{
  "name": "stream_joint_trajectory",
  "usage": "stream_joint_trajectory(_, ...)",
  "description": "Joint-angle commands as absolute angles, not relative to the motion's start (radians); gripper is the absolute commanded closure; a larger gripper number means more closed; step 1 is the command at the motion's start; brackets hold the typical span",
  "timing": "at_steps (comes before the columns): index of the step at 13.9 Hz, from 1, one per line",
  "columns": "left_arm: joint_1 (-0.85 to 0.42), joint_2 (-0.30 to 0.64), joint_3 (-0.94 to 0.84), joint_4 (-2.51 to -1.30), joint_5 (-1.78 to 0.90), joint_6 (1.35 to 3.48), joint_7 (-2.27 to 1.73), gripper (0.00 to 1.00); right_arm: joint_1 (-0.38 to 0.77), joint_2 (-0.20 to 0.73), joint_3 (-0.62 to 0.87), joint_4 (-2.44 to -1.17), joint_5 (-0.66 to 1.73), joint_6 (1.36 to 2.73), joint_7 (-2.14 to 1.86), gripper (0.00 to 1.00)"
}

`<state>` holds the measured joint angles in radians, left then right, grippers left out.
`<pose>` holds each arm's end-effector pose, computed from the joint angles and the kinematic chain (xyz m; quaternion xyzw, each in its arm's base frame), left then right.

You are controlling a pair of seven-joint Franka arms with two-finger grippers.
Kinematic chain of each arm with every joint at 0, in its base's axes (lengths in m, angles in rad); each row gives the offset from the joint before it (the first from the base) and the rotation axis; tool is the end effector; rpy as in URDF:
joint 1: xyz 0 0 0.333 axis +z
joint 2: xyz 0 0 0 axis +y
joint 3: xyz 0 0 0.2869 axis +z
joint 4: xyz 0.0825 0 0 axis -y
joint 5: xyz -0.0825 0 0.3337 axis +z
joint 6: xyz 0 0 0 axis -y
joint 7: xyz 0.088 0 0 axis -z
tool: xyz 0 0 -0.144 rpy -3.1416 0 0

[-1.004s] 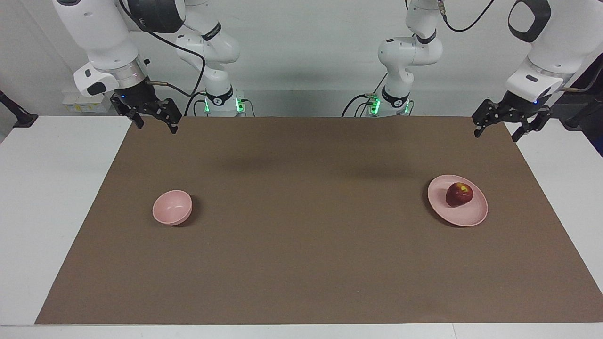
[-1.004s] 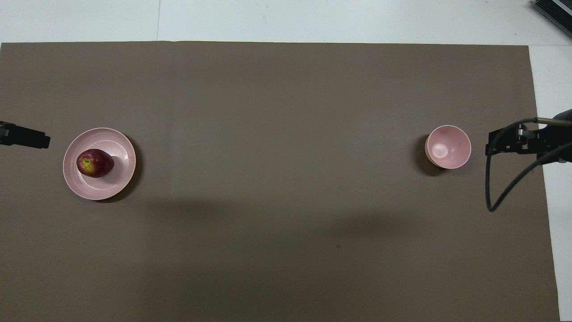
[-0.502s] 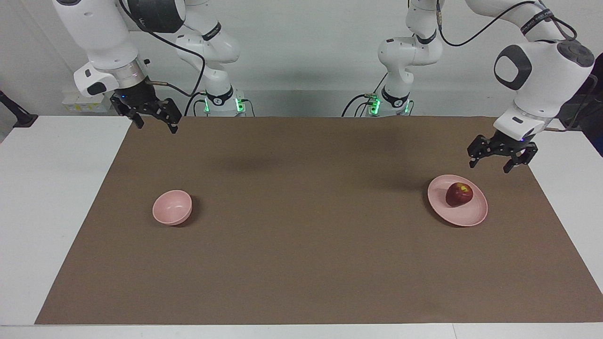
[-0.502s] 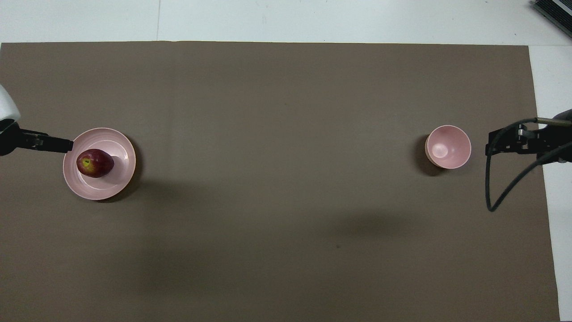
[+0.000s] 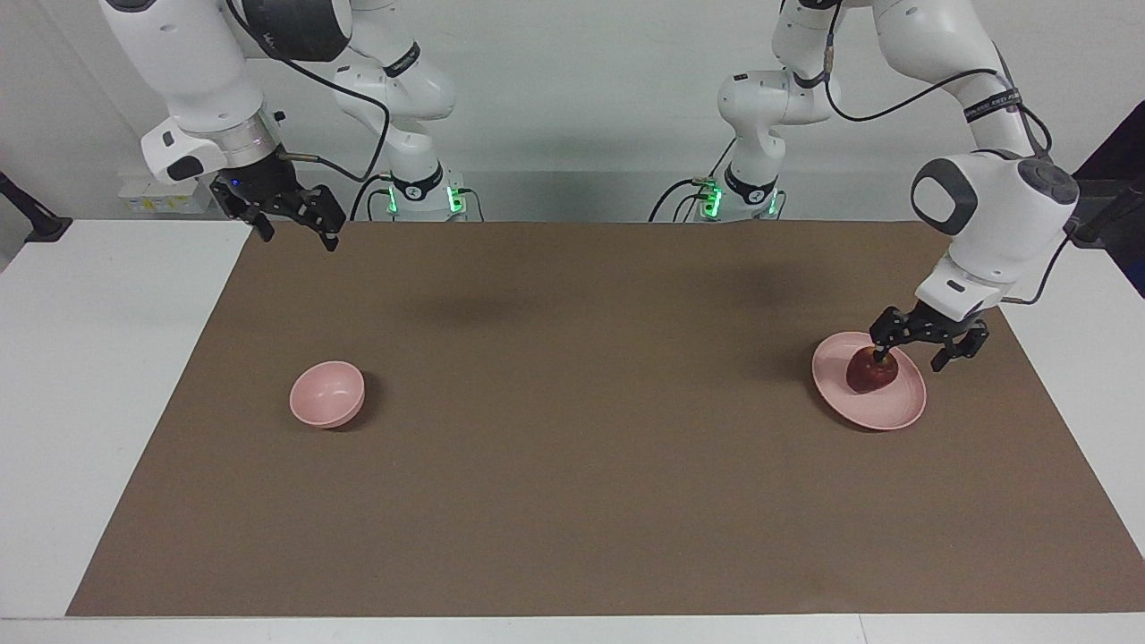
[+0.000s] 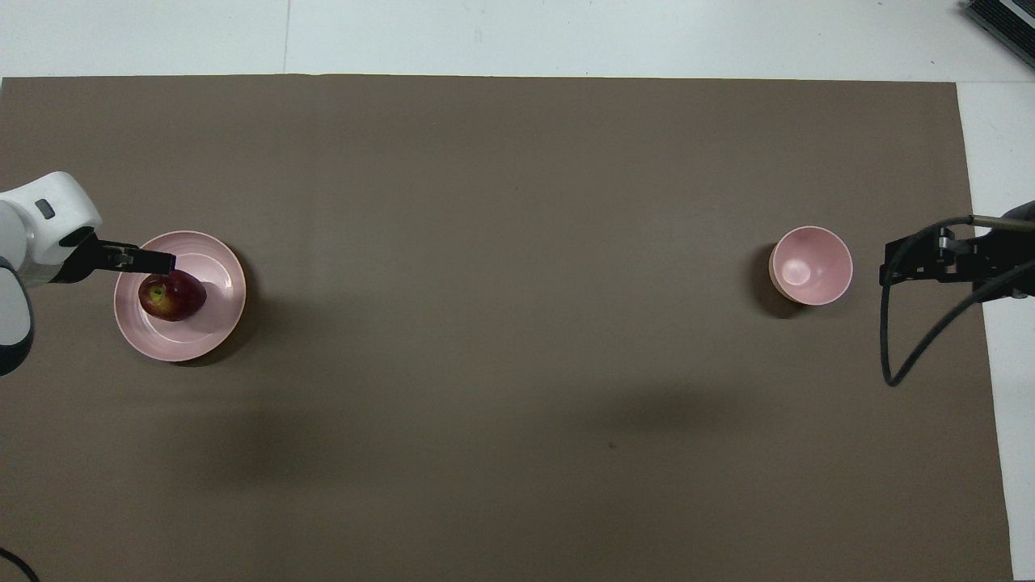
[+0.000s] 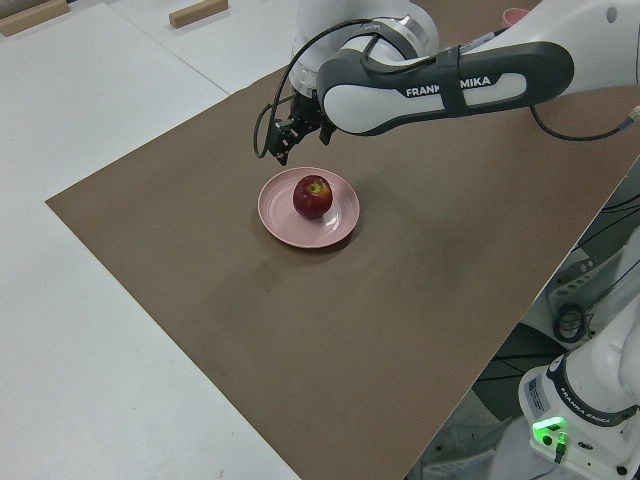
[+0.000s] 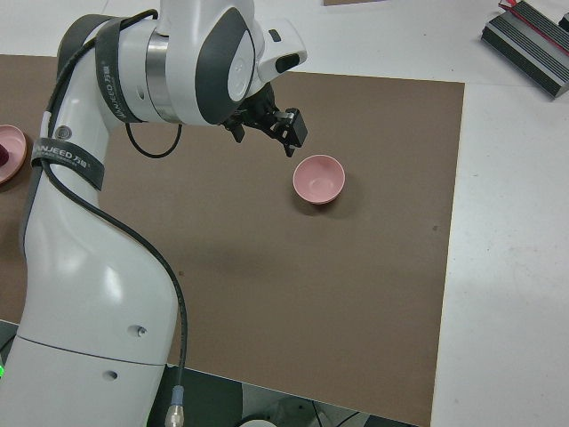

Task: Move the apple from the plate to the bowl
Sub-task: 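Reach the left gripper down onto the red apple on the plate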

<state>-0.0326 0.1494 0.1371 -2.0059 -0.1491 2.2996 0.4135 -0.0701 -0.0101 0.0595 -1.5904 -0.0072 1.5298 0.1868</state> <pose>0.5540 0.0494 0.3603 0.9901 -0.1097 0.0831 0.0286 0.4947 -0.0062 0.5518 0.9948 -0.0986 -0.0248 0.0061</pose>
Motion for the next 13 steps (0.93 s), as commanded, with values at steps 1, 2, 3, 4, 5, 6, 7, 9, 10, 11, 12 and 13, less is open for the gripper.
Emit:
stream_joint_trajectory(1,-0.022,0.173,0.14,-2.025,-0.202,2.349,0.443,0.0,-0.084,-0.028,0.072,-1.6,-0.005,1.517,0.19,0.0)
stream_joint_trajectory(2,-0.02,0.179,0.14,-2.039,-0.204,2.349,0.448,0.0,-0.08,-0.034,0.072,-1.615,-0.002,1.52,0.221,0.0)
stream_joint_trajectory(3,-0.02,0.176,0.14,-2.058,-0.204,2.349,0.449,0.0,-0.072,-0.044,0.072,-1.629,0.023,1.526,0.265,0.0)
stream_joint_trajectory(4,-0.018,0.17,0.14,-2.075,-0.206,2.349,0.449,0.0,-0.072,-0.044,0.072,-1.644,0.056,1.525,0.314,0.0)
stream_joint_trajectory(5,-0.018,0.169,0.14,-2.083,-0.206,2.349,0.449,0.0,-0.071,-0.044,0.074,-1.661,0.08,1.526,0.365,0.0)
stream_joint_trajectory(6,-0.017,0.169,0.14,-2.097,-0.206,2.355,0.449,0.0,-0.064,-0.041,0.077,-1.673,0.101,1.528,0.418,0.0)
stream_joint_trajectory(7,-0.017,0.167,0.14,-2.115,-0.206,2.368,0.449,0.0,-0.054,-0.04,0.077,-1.69,0.121,1.535,0.484,0.0)
stream_joint_trajectory(9,-0.015,0.149,0.14,-2.149,-0.206,2.37,0.448,0.0,-0.046,-0.037,0.078,-1.733,0.194,1.561,0.585,0.0)
stream_joint_trajectory(10,-0.014,0.14,0.14,-2.163,-0.206,2.373,0.446,0.0,-0.041,-0.032,0.078,-1.749,0.234,1.569,0.639,0.0)
stream_joint_trajectory(11,-0.014,0.14,0.138,-2.163,-0.206,2.369,0.443,0.0,-0.04,-0.031,0.081,-1.765,0.264,1.574,0.691,0.0)
stream_joint_trajectory(12,-0.015,0.14,0.138,-2.16,-0.206,2.368,0.443,0.01,-0.029,-0.029,0.083,-1.79,0.299,1.595,0.739,0.0)
stream_joint_trajectory(13,-0.015,0.141,0.14,-2.154,-0.206,2.368,0.445,0.23,-0.003,-0.028,0.083,-1.811,0.323,1.621,0.773,0.0)
